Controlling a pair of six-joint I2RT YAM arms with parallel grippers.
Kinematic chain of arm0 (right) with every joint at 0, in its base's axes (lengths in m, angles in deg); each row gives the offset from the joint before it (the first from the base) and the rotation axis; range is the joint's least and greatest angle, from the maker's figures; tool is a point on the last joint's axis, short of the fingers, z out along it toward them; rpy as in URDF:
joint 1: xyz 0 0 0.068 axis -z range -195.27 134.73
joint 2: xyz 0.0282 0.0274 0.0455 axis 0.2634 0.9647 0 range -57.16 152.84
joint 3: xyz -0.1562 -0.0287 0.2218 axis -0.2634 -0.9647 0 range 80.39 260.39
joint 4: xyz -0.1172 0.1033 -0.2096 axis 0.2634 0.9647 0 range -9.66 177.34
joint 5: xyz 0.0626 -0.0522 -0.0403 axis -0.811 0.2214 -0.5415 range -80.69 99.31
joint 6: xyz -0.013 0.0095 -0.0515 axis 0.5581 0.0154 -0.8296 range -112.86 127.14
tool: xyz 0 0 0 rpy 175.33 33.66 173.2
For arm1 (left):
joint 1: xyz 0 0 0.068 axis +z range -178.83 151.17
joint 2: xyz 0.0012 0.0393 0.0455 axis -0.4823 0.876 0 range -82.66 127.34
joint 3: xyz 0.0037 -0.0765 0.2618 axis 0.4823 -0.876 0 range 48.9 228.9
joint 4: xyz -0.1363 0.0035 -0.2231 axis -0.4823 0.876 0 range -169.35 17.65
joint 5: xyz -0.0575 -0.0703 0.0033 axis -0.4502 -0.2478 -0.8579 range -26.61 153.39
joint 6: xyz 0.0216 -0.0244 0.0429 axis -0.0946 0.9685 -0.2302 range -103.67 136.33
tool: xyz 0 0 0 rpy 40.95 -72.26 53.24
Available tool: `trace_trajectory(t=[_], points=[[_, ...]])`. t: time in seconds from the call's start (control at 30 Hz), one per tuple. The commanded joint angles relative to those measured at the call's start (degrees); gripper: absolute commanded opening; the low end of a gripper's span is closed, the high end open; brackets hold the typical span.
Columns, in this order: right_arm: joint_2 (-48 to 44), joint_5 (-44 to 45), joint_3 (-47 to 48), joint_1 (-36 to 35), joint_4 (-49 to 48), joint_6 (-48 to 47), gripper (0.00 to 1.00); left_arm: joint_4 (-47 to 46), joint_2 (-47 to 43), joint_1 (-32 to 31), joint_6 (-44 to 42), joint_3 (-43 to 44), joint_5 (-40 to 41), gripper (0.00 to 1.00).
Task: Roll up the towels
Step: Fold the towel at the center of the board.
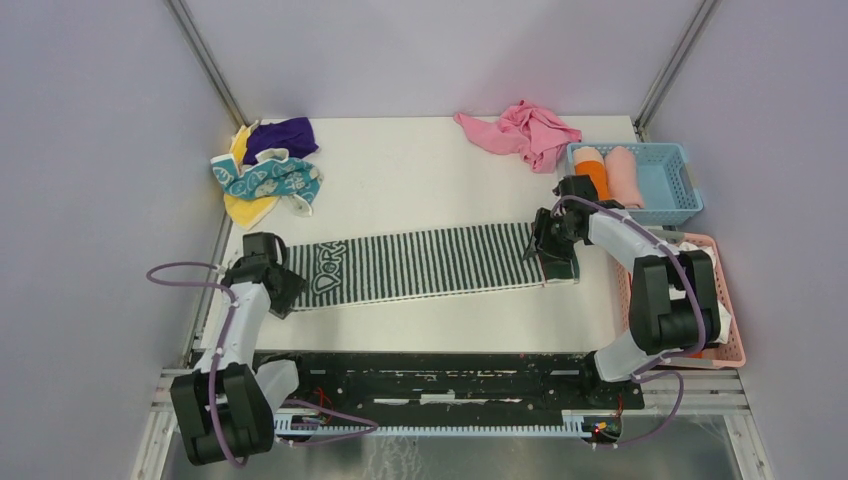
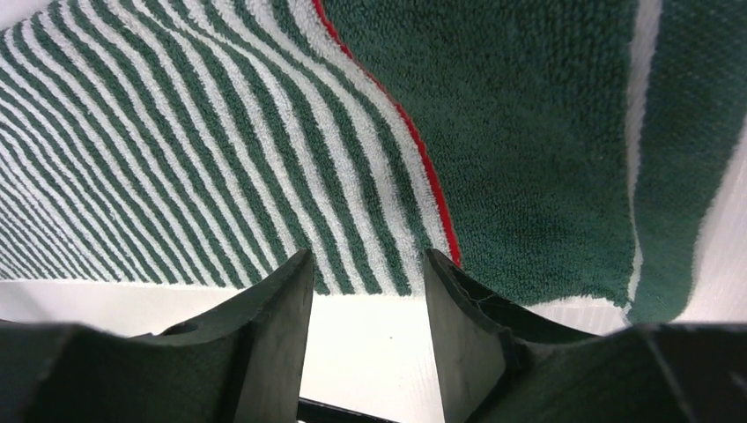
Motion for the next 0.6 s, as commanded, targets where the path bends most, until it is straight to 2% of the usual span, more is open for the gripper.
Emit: trace_trajectory(t=[0.0,0.2,0.33,0.57], points=[[0.99,0.73,0.42,0.06,-1.93,-1.03,0.56,3.12,-2.52,-0.04,3.03,3.97,5.10,0.59],[-2.24,-0.22,2.86,0.07,-1.34,-1.91,0.57,0.90,0.05,-0.56,-3.07,11.52,-2.15,0.59],[-2.63,-1.76,5.88,-0.02,-2.27,-1.88,0.57,-4.17,6.64,-1.90,-5.38,13.63,-5.51,0.60],[4.04,-2.62,10.75,0.21,-4.24,-1.80,0.57,-9.11,22.53,-1.68,-7.51,15.24,-2.32,0.56]])
